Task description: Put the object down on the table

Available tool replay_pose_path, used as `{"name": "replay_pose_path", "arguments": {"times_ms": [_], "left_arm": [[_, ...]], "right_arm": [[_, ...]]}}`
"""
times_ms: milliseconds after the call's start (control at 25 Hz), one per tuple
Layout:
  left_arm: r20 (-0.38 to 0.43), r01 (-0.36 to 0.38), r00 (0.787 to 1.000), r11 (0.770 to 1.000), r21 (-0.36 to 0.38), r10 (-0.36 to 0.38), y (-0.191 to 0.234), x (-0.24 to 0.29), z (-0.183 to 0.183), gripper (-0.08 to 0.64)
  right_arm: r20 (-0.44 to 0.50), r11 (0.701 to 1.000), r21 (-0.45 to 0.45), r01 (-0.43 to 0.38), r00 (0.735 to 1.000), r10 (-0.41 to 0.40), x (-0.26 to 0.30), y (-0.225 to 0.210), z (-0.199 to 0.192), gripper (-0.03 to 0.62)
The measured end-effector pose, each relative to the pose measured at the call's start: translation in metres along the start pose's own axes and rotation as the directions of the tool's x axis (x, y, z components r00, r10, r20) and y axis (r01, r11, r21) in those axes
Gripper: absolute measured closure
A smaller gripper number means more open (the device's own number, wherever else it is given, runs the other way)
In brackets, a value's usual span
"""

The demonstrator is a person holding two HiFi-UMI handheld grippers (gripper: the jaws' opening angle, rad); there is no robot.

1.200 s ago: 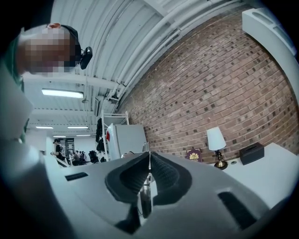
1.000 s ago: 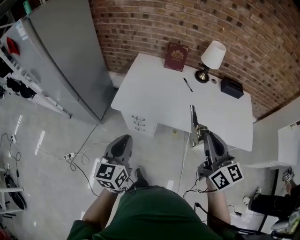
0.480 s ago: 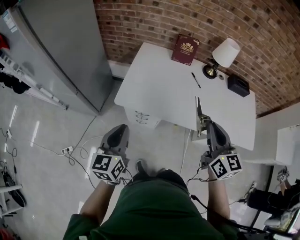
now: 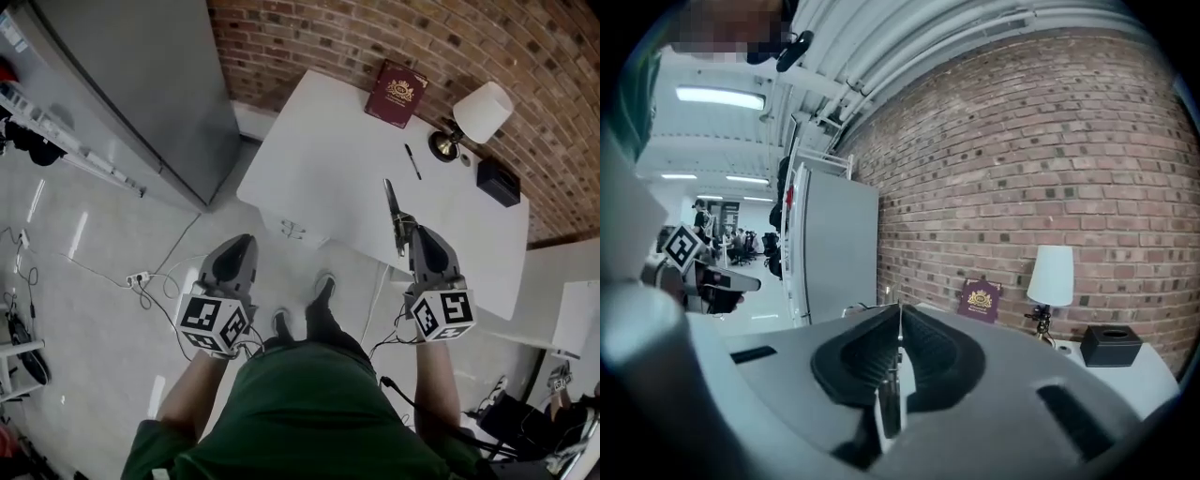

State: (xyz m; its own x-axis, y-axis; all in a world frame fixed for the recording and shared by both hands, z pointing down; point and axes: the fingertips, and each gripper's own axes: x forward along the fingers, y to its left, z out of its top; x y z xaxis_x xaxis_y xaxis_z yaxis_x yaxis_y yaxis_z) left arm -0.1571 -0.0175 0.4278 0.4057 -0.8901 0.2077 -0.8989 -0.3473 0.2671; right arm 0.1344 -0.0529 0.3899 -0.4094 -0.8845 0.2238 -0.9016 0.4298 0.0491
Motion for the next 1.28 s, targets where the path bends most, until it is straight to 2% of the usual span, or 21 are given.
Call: {"name": "replay_pose_path", "arguments": {"times_ms": [280, 640, 960, 1280], "left_arm": [[-0.011, -0.086, 0.996, 0.996, 0.002, 0.086, 0.000, 0.050, 0.013, 0.535], [-0.028, -0.123, 0.992, 0.992, -0.008, 0.123, -0.025, 0.124, 0.023, 0.535], [-0.068, -0.168, 0.983, 0.986, 0.013, 0.168, -0.027, 0.163, 0.016, 0.535], [-0.106, -0.165, 0.980, 0.985, 0.055, 0.170, -0.009, 0.198, 0.007, 0.535]], "right_arm": [[-0.053, 0.996, 0.002, -0.087, 0.995, 0.087, 0.065, -0.035, -0.019, 0.581], [-0.126, 0.981, -0.048, -0.190, 0.975, 0.183, 0.134, -0.072, -0.052, 0.581], [-0.177, 0.954, -0.116, -0.276, 0.951, 0.254, 0.182, -0.077, -0.080, 0.581], [-0.200, 0.934, -0.158, -0.320, 0.937, 0.287, 0.212, -0.063, -0.089, 0.581]]}}
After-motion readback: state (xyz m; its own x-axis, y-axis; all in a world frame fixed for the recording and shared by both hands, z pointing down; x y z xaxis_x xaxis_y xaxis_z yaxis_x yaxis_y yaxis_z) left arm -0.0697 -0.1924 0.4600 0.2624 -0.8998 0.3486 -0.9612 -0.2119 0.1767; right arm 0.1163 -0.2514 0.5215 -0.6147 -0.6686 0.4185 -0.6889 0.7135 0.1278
